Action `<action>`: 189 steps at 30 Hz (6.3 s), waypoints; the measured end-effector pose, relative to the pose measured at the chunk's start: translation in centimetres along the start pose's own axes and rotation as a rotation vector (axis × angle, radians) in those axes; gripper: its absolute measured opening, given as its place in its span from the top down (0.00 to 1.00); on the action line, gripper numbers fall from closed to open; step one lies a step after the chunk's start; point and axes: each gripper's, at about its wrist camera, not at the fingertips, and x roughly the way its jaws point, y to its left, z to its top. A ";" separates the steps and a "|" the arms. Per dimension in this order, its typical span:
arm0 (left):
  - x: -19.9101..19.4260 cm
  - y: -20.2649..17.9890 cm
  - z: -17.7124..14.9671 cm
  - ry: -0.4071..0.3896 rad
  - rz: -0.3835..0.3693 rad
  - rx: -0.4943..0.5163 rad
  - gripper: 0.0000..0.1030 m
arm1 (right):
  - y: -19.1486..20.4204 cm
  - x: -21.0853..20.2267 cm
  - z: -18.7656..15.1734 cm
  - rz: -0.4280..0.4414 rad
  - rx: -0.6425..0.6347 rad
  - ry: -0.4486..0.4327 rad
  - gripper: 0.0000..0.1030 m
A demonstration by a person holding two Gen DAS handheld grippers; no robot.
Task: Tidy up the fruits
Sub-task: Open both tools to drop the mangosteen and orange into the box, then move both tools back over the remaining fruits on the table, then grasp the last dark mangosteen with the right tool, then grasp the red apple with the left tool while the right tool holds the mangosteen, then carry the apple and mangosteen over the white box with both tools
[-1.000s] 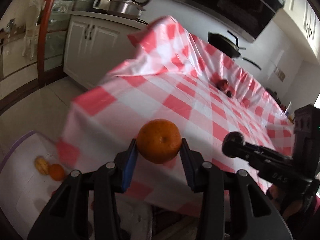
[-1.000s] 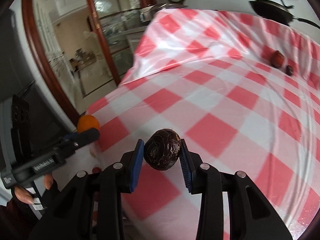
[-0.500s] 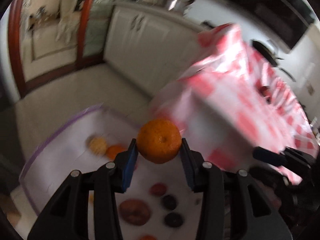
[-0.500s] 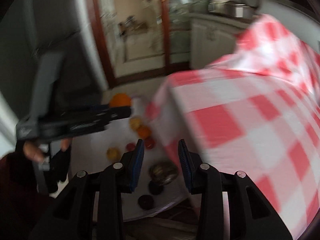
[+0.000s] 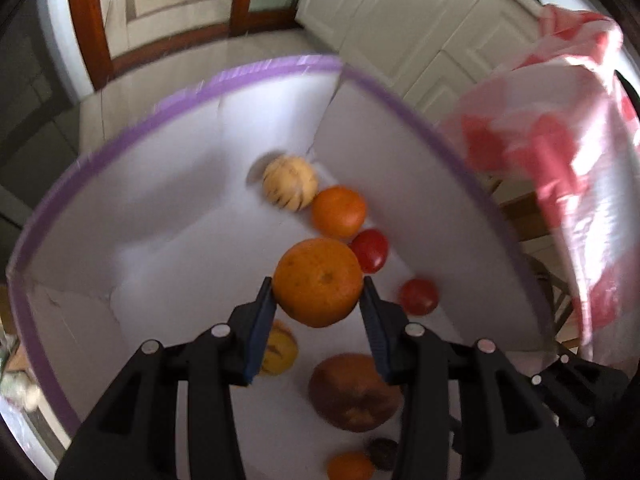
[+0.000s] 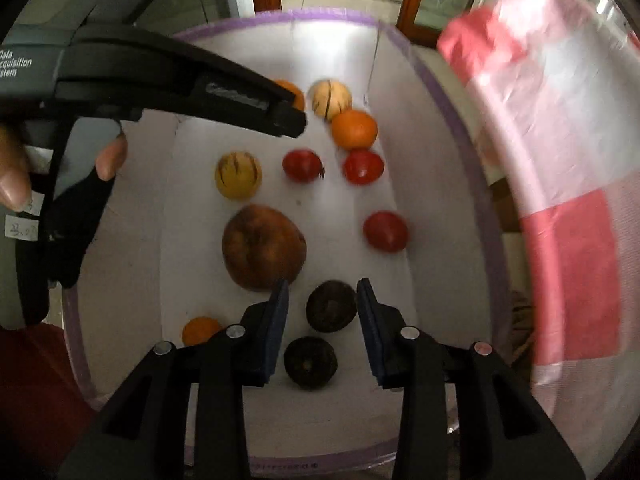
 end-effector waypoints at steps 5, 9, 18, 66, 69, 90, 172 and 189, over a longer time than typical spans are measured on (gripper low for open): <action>-1.2 0.9 0.5 -0.045 0.028 -0.078 0.23 | -0.7 -2.7 -0.4 0.028 0.025 -0.091 0.27; -6.2 -0.8 2.0 -0.209 0.078 -0.060 0.22 | -2.6 -10.7 -1.0 0.095 0.098 -0.296 0.27; -21.2 -18.2 1.4 -0.834 -0.047 0.393 0.01 | -15.6 -28.4 -10.5 -0.223 0.465 -0.798 0.16; 4.1 -61.2 8.5 -0.216 -0.415 0.571 0.14 | -58.0 -19.9 -26.8 -0.448 1.375 -0.587 0.60; 3.9 -61.6 8.0 -0.217 -0.407 0.598 0.14 | -57.2 -20.6 -29.9 -0.403 1.469 -0.718 0.60; 10.2 -73.0 13.0 0.008 -0.472 0.356 0.21 | -56.7 -22.0 -32.1 -0.391 1.488 -0.875 0.60; -6.9 -35.4 -0.8 -0.208 -0.430 0.353 0.38 | -26.2 -21.2 -24.3 -0.172 1.157 -0.679 0.60; -14.1 -12.4 -1.4 -0.443 -0.360 0.253 0.38 | -15.1 -19.1 -10.4 -0.002 0.672 -0.594 0.60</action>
